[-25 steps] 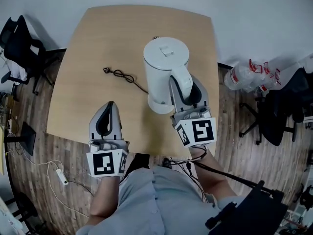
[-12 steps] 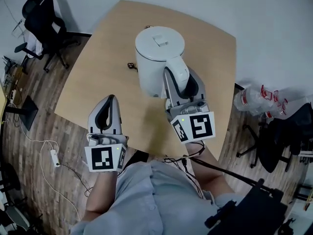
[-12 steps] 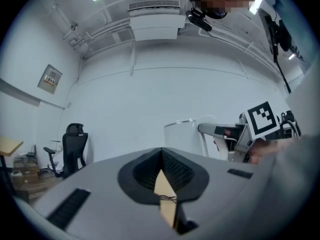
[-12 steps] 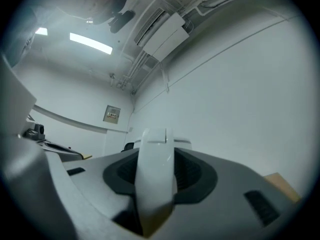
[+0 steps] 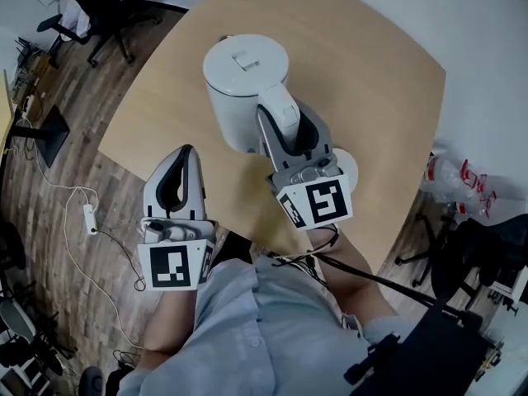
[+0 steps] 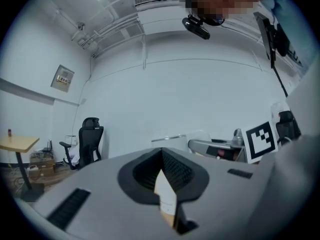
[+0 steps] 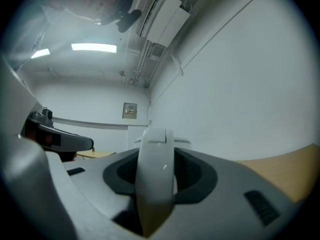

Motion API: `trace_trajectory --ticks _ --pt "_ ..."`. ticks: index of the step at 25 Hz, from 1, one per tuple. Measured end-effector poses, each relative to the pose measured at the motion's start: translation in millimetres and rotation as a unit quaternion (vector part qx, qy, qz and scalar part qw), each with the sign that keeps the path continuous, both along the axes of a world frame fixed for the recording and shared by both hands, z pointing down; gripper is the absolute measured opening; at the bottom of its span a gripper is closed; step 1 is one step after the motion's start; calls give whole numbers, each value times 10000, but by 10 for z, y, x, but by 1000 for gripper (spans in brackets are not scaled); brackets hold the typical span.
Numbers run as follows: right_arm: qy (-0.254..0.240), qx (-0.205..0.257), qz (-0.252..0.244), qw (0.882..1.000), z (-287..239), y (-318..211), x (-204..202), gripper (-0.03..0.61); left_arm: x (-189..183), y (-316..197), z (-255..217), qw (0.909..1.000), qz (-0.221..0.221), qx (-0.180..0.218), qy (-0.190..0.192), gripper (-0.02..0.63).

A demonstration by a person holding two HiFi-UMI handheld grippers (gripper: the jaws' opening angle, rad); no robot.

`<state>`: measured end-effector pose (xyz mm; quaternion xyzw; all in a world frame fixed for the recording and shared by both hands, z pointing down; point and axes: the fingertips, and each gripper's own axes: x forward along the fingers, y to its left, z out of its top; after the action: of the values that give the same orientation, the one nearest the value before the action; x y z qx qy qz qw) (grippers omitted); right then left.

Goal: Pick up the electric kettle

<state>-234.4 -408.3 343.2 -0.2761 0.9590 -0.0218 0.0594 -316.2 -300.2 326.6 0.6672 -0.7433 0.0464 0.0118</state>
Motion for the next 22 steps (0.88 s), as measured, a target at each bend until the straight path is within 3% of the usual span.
trace_trajectory --ticks 9,22 --pt "81 -17 -235 9997 272 -32 -285 147 -308 -57 194 9995 -159 -251 85 -2" --pt "554 -10 -83 9984 591 325 -3 164 -224 78 133 9999 58 -154 41 -2"
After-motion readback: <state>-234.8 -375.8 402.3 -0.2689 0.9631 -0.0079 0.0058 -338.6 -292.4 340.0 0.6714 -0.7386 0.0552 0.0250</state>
